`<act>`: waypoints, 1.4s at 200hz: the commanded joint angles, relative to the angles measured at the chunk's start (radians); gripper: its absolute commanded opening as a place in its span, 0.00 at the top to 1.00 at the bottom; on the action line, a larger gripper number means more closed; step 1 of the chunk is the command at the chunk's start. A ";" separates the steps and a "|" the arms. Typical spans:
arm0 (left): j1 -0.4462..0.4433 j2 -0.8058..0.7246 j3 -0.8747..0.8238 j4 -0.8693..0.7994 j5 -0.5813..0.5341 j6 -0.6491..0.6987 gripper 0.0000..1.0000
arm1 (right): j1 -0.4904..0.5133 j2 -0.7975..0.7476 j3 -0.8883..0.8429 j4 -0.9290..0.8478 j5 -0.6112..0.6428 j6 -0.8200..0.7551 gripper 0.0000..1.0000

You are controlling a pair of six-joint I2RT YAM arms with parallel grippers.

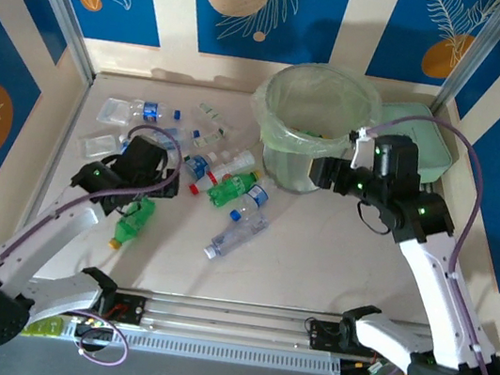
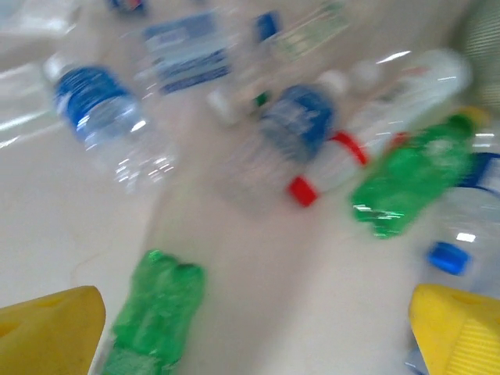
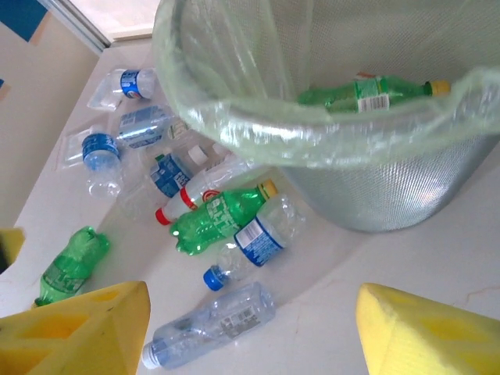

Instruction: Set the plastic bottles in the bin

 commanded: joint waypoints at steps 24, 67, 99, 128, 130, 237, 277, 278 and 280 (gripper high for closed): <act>0.150 0.117 -0.088 -0.008 0.040 -0.075 0.01 | 0.003 -0.096 -0.095 0.120 -0.129 0.065 0.30; 0.173 0.233 -0.120 0.031 0.035 -0.082 0.00 | 0.014 -0.124 -0.114 0.155 -0.304 0.137 0.29; 0.174 0.332 -0.148 0.077 0.066 -0.054 0.01 | 0.016 -0.144 -0.142 0.183 -0.366 0.155 0.29; 0.173 0.408 -0.141 0.099 0.111 -0.047 0.03 | 0.017 -0.138 -0.162 0.208 -0.434 0.169 0.29; 0.174 0.413 -0.140 0.098 0.113 -0.048 0.03 | 0.017 -0.138 -0.164 0.210 -0.437 0.170 0.29; 0.172 0.429 -0.184 0.159 0.301 -0.101 0.44 | 0.016 -0.113 -0.186 0.232 -0.461 0.175 0.29; 0.171 0.389 -0.181 0.206 0.396 -0.104 0.39 | 0.017 -0.096 -0.189 0.232 -0.458 0.180 0.29; 0.171 0.389 -0.182 0.211 0.403 -0.103 0.38 | 0.018 -0.095 -0.189 0.232 -0.458 0.180 0.29; 0.171 0.389 -0.183 0.218 0.418 -0.100 0.37 | 0.018 -0.095 -0.189 0.232 -0.457 0.180 0.29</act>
